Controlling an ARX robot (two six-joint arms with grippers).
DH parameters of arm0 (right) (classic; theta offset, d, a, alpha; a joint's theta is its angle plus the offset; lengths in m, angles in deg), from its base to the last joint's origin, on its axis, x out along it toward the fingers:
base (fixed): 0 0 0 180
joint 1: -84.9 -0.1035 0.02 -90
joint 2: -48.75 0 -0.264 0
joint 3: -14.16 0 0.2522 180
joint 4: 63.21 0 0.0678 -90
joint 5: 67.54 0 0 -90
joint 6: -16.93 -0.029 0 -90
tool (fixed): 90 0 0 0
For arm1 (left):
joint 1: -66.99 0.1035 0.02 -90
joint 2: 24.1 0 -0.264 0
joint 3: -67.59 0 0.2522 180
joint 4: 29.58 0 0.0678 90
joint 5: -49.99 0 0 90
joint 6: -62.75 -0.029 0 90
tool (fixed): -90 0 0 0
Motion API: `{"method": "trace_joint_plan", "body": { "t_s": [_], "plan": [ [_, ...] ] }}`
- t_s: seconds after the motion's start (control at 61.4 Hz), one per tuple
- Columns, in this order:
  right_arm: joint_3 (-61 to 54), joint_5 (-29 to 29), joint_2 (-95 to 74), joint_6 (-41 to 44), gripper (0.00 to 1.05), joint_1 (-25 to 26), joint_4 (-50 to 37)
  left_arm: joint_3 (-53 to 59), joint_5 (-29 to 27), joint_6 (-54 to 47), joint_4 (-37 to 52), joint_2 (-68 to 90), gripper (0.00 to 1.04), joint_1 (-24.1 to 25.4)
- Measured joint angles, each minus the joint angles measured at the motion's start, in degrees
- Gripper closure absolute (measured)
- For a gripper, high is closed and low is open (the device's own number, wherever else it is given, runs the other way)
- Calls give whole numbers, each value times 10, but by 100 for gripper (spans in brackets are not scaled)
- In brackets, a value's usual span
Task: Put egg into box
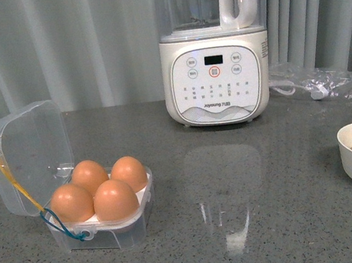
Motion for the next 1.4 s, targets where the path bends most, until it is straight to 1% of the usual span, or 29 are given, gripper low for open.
{"method": "trace_joint_plan", "body": {
  "t_s": [0.033, 0.065, 0.081, 0.114, 0.13, 0.147, 0.244, 0.261, 0.277, 0.326, 0.375, 0.505, 0.521, 0.554, 0.619, 0.961, 0.994, 1.01, 1.026, 1.043, 1.108, 1.173, 1.287, 1.352, 1.401],
  "plan": [
    [0, 0, 0, 0, 98, 0, 0, 0, 0, 0, 0, 0, 7, 0],
    [0, 0, 0, 0, 91, 0, 0, 0, 0, 0, 0, 0, 7, 0],
    [0, 0, 0, 0, 89, 0, 0, 0, 0, 0, 0, 0, 7, 0],
    [0, 0, 0, 0, 81, 0, 0, 0, 0, 0, 0, 0, 7, 0],
    [0, 0, 0, 0, 80, 0, 0, 0, 0, 0, 0, 0, 7, 0],
    [0, 0, 0, 0, 76, 0, 0, 0, 0, 0, 0, 0, 7, 0],
    [0, 0, 0, 0, 61, 0, 0, 0, 0, 0, 0, 0, 7, 0],
    [0, 0, 0, 0, 56, 0, 0, 0, 0, 0, 0, 0, 7, 0],
    [0, 0, 0, 0, 55, 0, 0, 0, 0, 0, 0, 0, 7, 0],
    [0, 0, 0, 0, 45, 0, 0, 0, 0, 0, 0, 0, 7, 0],
    [0, 0, 0, 0, 31, 0, 0, 0, 0, 0, 0, 0, 7, 0],
    [0, 0, 0, 0, 11, 0, 0, 0, 0, 0, 0, 0, 7, 0],
    [0, 0, 0, 0, 7, 0, 0, 0, 0, 0, 0, 0, 7, 0],
    [0, 0, 0, -1, 5, 0, 0, 0, 0, 0, 0, 0, 7, 0],
    [0, 0, 0, -1, 8, 0, 0, 0, 0, 0, 0, 0, 7, 0],
    [0, 0, 0, -1, 7, 0, 0, 0, -1, 0, 0, 0, 7, 0],
    [0, 0, 0, -1, 7, 0, 0, -9, -39, 14, -29, 16, 7, -12],
    [0, 0, 0, -1, 7, 0, 0, -23, -80, 31, -68, 32, 7, -23],
    [0, 0, 0, -1, 7, 0, 0, -30, -97, 35, -89, 44, 7, -30],
    [0, 0, 0, -1, 7, 0, 0, -46, -133, 52, -127, 69, 7, -41],
    [0, 0, 0, -1, 7, 0, 0, -75, -214, 91, -209, 131, 7, -61],
    [0, -1, 0, -1, 7, 0, 0, -76, -232, 111, -232, 148, 7, -70],
    [0, 0, 0, -1, 7, 0, 0, -87, -247, 127, -227, 144, 7, -78],
    [0, 0, 0, -1, 7, 0, 0, -96, -243, 130, -221, 142, 7, -77],
    [0, 0, 0, -1, 7, 0, 0, -100, -231, 132, -213, 144, 7, -67]
  ]
}}
